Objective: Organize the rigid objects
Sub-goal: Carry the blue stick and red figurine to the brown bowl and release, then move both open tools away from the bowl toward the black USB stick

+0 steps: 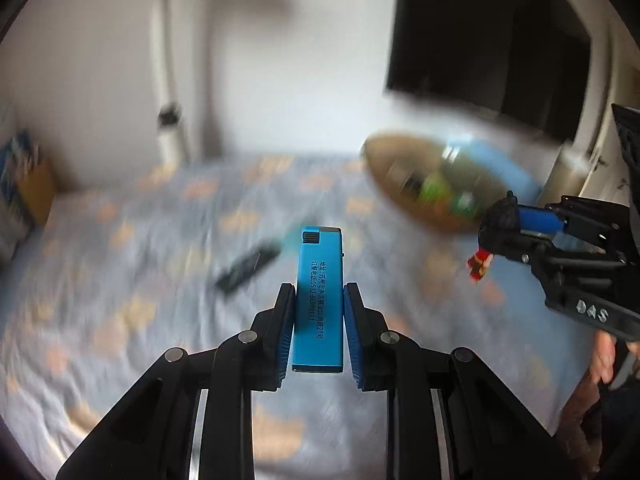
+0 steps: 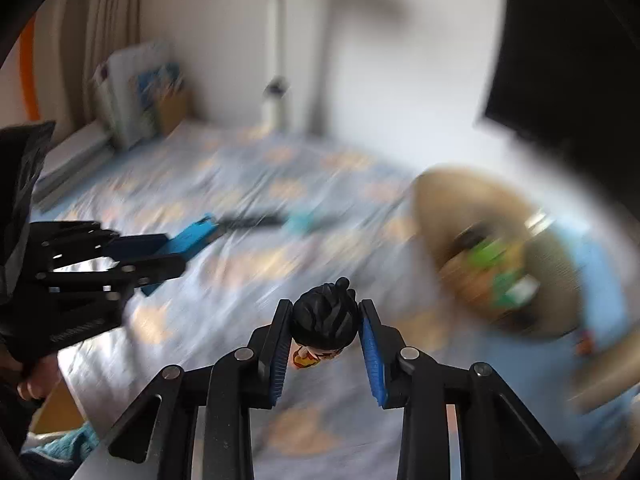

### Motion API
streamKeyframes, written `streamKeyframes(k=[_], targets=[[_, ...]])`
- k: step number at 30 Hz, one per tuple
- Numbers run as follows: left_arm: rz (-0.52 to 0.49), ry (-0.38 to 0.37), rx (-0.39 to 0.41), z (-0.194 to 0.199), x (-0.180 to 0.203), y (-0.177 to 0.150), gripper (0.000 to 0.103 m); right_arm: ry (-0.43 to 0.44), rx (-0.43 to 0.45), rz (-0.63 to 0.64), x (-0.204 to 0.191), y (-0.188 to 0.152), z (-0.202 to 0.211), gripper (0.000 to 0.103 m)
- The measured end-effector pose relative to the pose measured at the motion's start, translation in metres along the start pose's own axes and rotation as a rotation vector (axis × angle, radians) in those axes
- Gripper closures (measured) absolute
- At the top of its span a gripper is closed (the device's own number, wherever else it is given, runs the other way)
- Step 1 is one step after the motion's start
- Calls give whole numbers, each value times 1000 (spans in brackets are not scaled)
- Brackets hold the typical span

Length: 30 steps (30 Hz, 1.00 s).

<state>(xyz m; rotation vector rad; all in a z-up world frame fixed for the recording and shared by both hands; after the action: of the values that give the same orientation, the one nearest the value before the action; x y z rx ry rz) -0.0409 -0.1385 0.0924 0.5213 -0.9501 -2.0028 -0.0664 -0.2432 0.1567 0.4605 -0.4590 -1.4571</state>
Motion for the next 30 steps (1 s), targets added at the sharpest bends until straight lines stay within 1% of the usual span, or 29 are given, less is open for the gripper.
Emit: streamKeyframes(k=[2,5,7,10,11,13,16,19,21,22,23,24,25,26,27,30], targets=[[-20,-21,50,2,12,29,82,-56,50,-6,25,19,19,71],[-50,-41,115,-3,30,74,82,-127,106,-27,59,42,35,71],[-61,-78,133,-12,43,101,82,-156,133,-60,82,56,41,71],[-66,-119,130,-37,62,127,82,-184,143,-106,111,67,42,71],[-67,-128,116,-49,68,130,82,-183,126,-130,122,68,36,71],[-71,-152,78,-73,80,132,82,-157,91,-168,136,66,23,71],[-56,-178,5,-111,92,125,82,-145,35,-195,149,59,0,71],[-60,-175,-28,-131,92,114,82,-134,-9,-219,156,49,-19,71],[-63,-187,-29,-136,94,111,80,-121,-23,-229,157,44,-28,71],[-53,-219,-25,-137,91,110,68,-118,-27,-232,158,43,-32,71],[-40,-234,-25,-136,86,110,62,-126,-29,-236,161,43,-35,69],[-20,-243,-22,-133,79,108,45,-138,-29,-243,163,42,-35,63],[2,-242,-14,-128,70,106,26,-149,-26,-262,167,41,-32,60],[23,-232,17,-118,59,105,24,-150,-14,-279,170,41,-26,53],[38,-221,47,-106,49,103,24,-151,1,-288,172,42,-20,49],[74,-197,88,-73,18,96,24,-160,47,-304,171,44,5,48]])
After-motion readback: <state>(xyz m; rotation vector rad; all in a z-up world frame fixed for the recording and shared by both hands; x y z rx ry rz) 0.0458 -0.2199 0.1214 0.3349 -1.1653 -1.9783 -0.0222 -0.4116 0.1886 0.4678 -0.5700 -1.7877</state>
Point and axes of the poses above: each gripper's, at about its wrist camera, not at the fingertips, and z roughly against the way its jaws point, x to its right, y to its top, the point moved 3 cm from there along -z, roughly the way its jaws point, and after that the axes turned 5 degrees about -z, right-handed, at the moved point
